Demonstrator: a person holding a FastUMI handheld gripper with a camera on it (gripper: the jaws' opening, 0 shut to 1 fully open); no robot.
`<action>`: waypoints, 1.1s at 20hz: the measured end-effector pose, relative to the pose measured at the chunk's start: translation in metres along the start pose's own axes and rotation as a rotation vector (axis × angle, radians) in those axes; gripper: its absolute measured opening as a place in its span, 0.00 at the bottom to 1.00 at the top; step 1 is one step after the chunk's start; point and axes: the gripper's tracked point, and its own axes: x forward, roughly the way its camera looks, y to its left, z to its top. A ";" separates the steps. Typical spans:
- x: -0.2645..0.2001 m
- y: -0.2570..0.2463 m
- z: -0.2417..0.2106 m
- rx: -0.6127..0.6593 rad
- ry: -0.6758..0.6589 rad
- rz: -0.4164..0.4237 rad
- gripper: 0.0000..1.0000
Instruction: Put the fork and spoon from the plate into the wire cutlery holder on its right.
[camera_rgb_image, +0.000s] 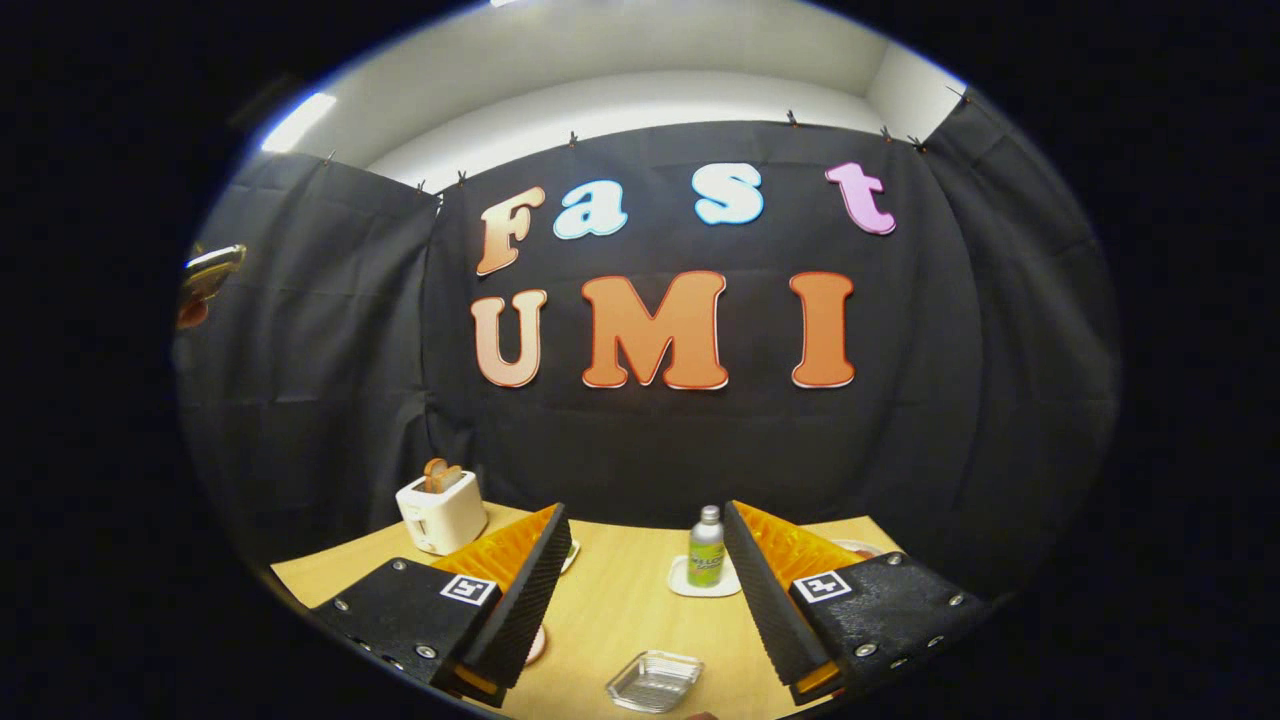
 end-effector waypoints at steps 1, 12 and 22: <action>0.004 0.012 -0.004 0.003 0.015 0.000 0.92; 0.049 0.124 -0.091 -0.073 0.290 0.062 0.92; 0.057 0.185 -0.204 -0.097 0.663 0.130 0.93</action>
